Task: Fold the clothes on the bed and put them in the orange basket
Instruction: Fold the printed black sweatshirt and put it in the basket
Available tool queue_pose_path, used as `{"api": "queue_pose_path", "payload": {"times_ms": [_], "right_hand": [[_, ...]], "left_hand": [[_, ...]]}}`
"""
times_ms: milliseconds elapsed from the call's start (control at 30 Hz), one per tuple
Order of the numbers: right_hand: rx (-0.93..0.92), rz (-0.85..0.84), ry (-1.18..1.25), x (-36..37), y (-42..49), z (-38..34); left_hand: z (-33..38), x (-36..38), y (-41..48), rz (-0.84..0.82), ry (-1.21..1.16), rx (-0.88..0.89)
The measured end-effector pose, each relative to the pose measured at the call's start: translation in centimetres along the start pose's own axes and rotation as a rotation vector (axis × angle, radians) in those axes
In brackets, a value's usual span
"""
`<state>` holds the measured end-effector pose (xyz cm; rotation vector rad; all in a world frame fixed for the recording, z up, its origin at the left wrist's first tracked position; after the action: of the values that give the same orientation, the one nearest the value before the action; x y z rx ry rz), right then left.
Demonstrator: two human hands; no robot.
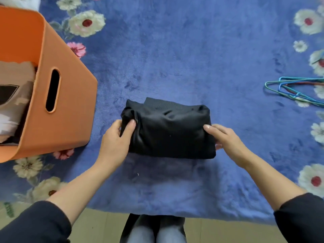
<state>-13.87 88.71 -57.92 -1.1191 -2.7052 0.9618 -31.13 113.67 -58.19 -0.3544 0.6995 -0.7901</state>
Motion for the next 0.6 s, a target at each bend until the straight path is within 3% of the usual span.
{"api": "queue_pose_path", "payload": {"times_ms": [100,267,433,600], "right_hand": [[-0.025,0.131,0.082,0.7,1.2,-0.1],[-0.006,0.252,0.159,2.5,2.7,-0.4],[-0.171,0.661,-0.044,1.6,2.0,0.7],[-0.025,0.67,-0.266,2.0,2.8,2.2]], "left_hand": [[0.9,1.9,0.8,0.104,-0.05,-0.101],[2.2,2.8,1.4,0.217,0.011,0.108],[4.2,2.7,3.1,0.249,0.052,0.264],[4.6,4.1,8.5,0.136,0.334,-0.053]]}}
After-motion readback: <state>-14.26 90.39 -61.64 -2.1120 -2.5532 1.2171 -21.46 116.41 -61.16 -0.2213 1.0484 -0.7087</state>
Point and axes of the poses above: each hand's wrist, its own y-axis towards the middle knuckle, its own x-axis out of the palm, z = x × y, the point moved 3 cm from there along y, towards the middle knuckle, and after that the axes turned 9 degrees about -x, right-handed, at the moved point
